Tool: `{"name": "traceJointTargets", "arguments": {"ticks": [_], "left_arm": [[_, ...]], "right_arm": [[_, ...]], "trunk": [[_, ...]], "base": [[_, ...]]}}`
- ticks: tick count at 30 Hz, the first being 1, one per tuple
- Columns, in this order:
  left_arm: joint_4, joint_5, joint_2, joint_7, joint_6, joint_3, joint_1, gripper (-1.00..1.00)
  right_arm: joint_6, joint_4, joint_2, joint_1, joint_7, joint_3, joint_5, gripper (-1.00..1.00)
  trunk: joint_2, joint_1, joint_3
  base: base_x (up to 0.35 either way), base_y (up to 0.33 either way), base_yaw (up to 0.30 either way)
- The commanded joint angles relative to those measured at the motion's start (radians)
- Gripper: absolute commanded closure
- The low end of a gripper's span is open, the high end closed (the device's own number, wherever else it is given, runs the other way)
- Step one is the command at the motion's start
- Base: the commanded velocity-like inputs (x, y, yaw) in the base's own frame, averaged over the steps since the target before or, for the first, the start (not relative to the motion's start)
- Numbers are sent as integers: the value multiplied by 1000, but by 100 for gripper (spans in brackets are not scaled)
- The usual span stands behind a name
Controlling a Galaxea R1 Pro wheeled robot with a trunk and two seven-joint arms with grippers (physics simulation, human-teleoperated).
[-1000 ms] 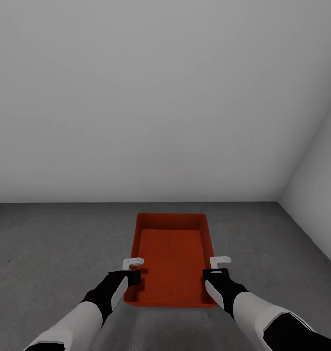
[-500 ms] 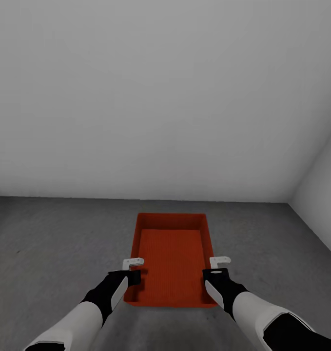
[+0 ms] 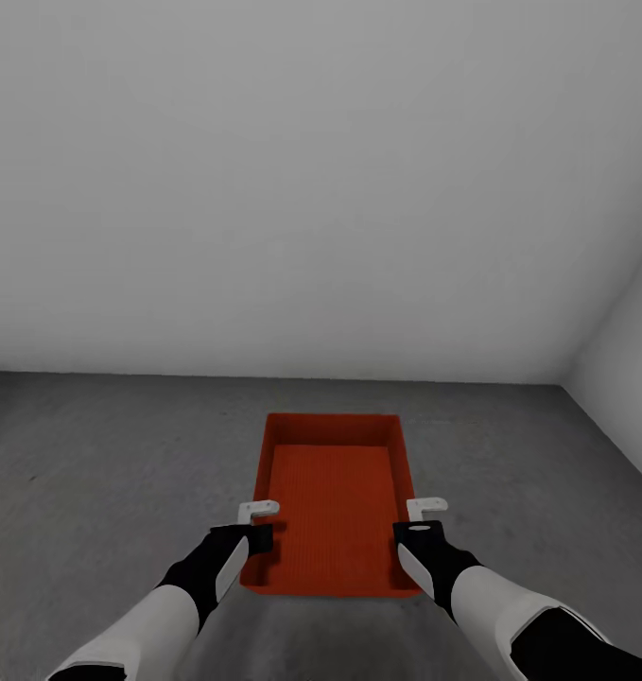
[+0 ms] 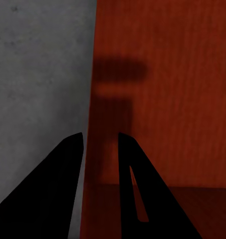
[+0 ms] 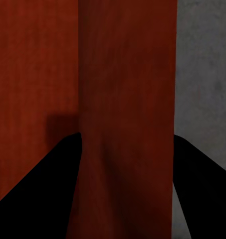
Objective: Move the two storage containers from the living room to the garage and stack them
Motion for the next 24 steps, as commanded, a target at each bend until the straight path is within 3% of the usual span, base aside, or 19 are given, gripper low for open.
{"name": "traceJointTargets", "arguments": {"ticks": [1, 24], "left_arm": [[-4, -24, -1, 11, 7, -8, 0, 100], [-5, -24, -2, 11, 7, -8, 0, 100]], "right_arm": [[8, 0, 9, -1, -7, -9, -21, 100], [8, 0, 9, -1, -7, -9, -21, 100]], "trunk": [[-8, 4, -6], [-169, 92, -115]], "base": [[0, 0, 0], [0, 0, 0]]}}
